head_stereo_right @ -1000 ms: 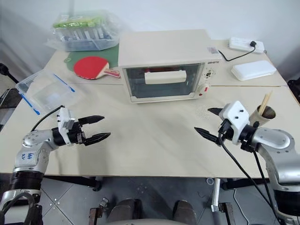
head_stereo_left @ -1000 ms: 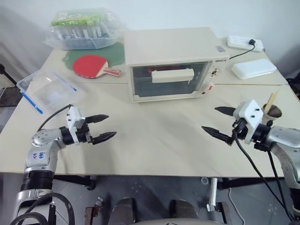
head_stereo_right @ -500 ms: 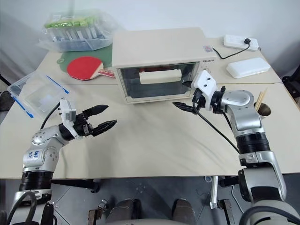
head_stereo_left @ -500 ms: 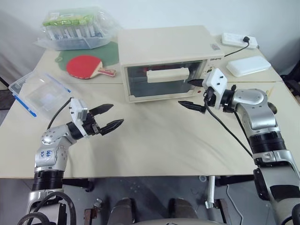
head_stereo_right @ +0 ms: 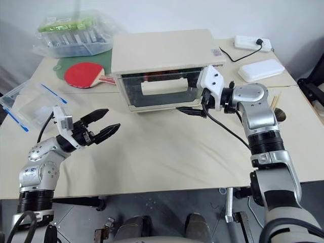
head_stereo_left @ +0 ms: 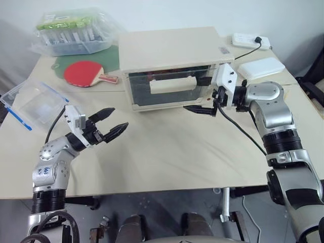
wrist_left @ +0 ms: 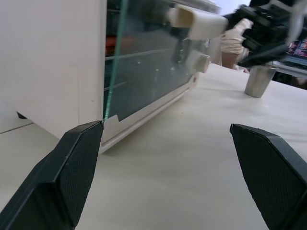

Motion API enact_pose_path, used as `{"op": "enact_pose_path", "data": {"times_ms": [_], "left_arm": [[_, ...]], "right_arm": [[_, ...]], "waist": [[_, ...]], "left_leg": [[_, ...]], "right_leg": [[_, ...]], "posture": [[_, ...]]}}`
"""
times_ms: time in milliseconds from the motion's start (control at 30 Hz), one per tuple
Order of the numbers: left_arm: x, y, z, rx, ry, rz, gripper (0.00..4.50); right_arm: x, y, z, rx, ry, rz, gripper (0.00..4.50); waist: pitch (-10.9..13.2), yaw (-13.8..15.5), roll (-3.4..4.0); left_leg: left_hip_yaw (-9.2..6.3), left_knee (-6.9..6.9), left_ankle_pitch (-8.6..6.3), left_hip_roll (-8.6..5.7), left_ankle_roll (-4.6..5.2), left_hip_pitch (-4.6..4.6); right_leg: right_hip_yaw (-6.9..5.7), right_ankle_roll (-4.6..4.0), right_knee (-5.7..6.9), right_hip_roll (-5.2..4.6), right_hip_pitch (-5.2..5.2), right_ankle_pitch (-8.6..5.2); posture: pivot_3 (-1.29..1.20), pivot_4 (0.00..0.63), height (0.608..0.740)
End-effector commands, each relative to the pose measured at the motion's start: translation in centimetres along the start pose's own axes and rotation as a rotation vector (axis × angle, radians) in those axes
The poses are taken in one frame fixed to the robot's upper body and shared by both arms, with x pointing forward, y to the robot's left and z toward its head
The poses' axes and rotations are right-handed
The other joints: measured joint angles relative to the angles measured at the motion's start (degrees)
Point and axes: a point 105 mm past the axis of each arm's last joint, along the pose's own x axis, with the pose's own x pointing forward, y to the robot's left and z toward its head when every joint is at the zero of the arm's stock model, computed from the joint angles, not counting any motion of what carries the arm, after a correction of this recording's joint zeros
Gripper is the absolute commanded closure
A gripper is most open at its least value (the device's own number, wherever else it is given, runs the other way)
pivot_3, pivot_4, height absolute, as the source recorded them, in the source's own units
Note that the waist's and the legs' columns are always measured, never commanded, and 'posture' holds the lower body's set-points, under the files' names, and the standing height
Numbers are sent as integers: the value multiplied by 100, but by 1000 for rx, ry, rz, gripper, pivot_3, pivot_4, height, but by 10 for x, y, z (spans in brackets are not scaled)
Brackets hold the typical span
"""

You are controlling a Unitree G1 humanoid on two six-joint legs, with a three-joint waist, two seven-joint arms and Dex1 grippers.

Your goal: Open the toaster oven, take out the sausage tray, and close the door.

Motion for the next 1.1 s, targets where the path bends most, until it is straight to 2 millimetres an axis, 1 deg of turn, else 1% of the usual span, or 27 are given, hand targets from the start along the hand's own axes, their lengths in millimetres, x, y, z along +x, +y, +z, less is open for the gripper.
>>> {"op": "enact_pose_path", "data": {"times_ms": [33,67,200,333,367,433,467,600,733,833,967,1100], "left_arm": [[-1,14,22,29,-51,31,0],[-1,17,25,30,-61,35,0],[-1,26,35,21,-85,23,829],[-1,33,46,7,-97,0,2081],[-1,34,47,4,-96,-8,2337],[2,36,51,-1,-95,-45,3013],[4,37,52,-1,-95,-60,3224],[30,37,56,12,-90,-140,4466],[49,34,50,13,-53,-206,4487],[60,27,44,15,-11,-275,4487],[65,19,34,14,49,-345,4487],[69,15,28,17,71,-382,4487]], "right_arm": [[0,12,19,-67,-45,48,9],[0,14,17,-62,-41,49,9],[-1,21,12,-42,-32,42,0],[-1,23,11,-31,-30,31,0],[-1,24,11,-30,-30,29,0],[0,26,11,-26,-34,28,0],[0,27,11,-24,-36,28,0],[3,35,11,-14,-40,41,0],[4,43,12,-1,-42,45,0],[3,49,11,14,-32,45,0],[1,57,10,45,-9,42,0],[-5,67,2,101,79,48,0]], "waist": [[0,-2,0],[0,-7,0],[0,-32,0],[2,-27,-4],[2,-23,-4],[2,-23,-4],[2,-15,-4],[4,-2,-7],[4,-24,-7],[4,-38,-7],[4,-34,-7],[5,-11,-8]], "left_leg": [[0,1,0,0,0,0],[0,2,0,0,0,0],[4,1,0,0,0,2],[3,1,0,-1,0,4],[3,1,0,-1,-1,3],[3,1,0,-1,-1,4],[3,1,0,-1,0,4],[3,3,0,-1,0,2],[6,2,0,-4,0,2],[6,-2,0,-3,0,3],[6,-2,0,-3,0,3],[5,1,0,-3,0,1]], "right_leg": [[0,0,0,0,0,0],[1,0,0,0,0,0],[1,0,-1,0,0,0],[1,0,-1,-1,0,0],[2,0,0,-1,0,0],[2,0,0,0,0,0],[2,0,0,0,0,0],[0,0,1,0,0,0],[0,0,0,0,0,0],[-1,0,0,1,-3,0],[0,0,0,1,-3,0],[0,0,0,0,-3,0]], "posture": [[0,150,740],[0,150,740],[0,150,740],[0,150,740],[0,150,740],[0,150,740],[0,150,740],[0,150,740],[0,150,740],[0,150,740],[0,150,740],[0,150,740]]}}
